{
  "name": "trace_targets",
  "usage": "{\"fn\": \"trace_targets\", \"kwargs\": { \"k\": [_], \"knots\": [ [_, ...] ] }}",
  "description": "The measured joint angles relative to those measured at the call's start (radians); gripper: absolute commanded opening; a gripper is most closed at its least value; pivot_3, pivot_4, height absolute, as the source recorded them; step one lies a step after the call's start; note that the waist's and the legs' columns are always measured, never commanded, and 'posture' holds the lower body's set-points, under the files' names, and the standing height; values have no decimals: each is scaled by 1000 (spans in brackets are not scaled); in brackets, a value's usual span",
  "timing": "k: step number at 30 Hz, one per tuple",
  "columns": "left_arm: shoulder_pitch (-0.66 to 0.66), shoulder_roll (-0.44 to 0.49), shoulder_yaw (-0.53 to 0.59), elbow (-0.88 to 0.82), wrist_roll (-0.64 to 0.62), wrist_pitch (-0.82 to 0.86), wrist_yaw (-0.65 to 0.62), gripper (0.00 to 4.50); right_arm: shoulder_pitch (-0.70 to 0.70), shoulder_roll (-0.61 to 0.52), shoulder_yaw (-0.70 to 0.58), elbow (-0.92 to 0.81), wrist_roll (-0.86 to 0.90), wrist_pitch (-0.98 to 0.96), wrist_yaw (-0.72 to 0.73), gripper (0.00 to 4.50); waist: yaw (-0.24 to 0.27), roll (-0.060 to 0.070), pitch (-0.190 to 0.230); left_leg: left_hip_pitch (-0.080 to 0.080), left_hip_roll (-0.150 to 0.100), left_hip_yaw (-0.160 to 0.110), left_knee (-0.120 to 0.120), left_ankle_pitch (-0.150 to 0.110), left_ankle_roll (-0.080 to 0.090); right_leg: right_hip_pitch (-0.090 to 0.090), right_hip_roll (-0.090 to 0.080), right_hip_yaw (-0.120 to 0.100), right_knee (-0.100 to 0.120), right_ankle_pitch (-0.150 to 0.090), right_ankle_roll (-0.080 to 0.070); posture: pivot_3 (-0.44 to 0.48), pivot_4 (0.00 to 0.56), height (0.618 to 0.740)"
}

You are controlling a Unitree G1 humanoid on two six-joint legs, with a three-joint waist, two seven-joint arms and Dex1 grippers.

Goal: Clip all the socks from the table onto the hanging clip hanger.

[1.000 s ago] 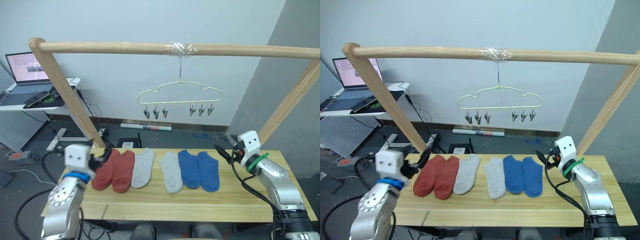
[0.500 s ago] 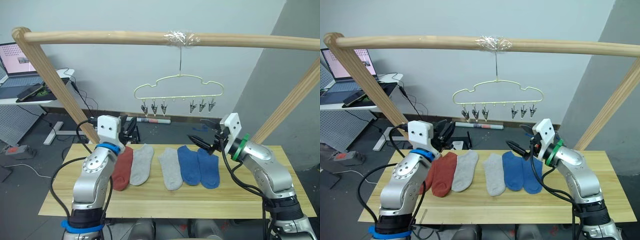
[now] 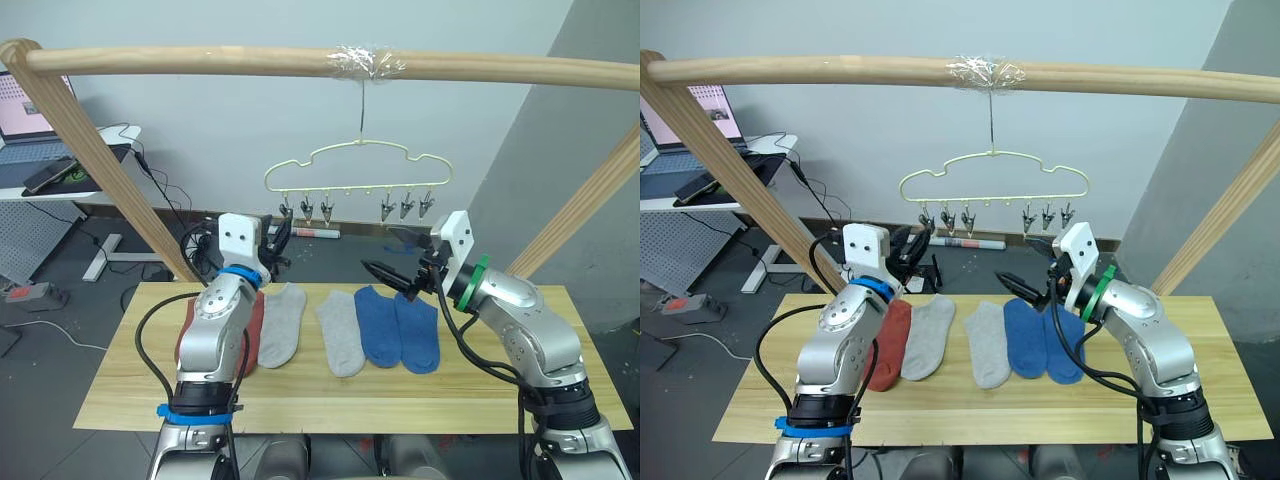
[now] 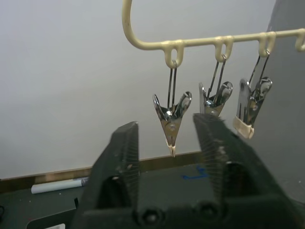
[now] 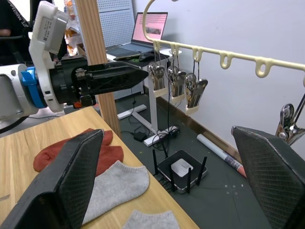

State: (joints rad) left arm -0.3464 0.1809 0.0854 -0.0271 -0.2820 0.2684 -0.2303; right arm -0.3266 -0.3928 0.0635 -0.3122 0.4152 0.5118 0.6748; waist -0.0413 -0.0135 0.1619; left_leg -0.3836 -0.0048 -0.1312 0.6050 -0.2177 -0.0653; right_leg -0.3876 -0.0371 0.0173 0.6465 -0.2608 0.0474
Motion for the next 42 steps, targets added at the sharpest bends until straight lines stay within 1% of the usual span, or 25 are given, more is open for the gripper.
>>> {"fn": "trace_targets", "kwargs": {
  "k": [1,11,25,41,42],
  "knots": [
    [-3,0,0,3,3,-4,1,3364,0,0,0,0,0,3,-2,4500,0,0,1,0,0,0,0,0,0,0,0,0,0,0,0,-102,159,740],
    [-27,-1,3,49,10,-18,0,3364,0,2,0,0,0,5,-19,4500,-6,0,6,0,0,0,2,0,0,0,0,0,0,0,1,-105,172,740],
    [-118,-7,25,187,13,-108,-9,3364,-16,18,0,-37,31,44,-42,4500,-13,-2,27,-2,0,0,2,0,0,-1,0,0,0,1,1,-121,189,740],
    [-145,-10,32,229,13,-146,-52,3364,-27,25,0,-48,40,47,-45,4500,-16,-2,29,-2,0,0,2,0,0,-1,0,0,0,1,1,-130,188,740],
    [-147,-10,32,230,13,-148,-59,3186,-28,26,0,-48,40,47,-45,4500,-16,-2,29,-2,0,0,2,0,0,-1,0,0,0,1,1,-128,189,740]
  ]
}}
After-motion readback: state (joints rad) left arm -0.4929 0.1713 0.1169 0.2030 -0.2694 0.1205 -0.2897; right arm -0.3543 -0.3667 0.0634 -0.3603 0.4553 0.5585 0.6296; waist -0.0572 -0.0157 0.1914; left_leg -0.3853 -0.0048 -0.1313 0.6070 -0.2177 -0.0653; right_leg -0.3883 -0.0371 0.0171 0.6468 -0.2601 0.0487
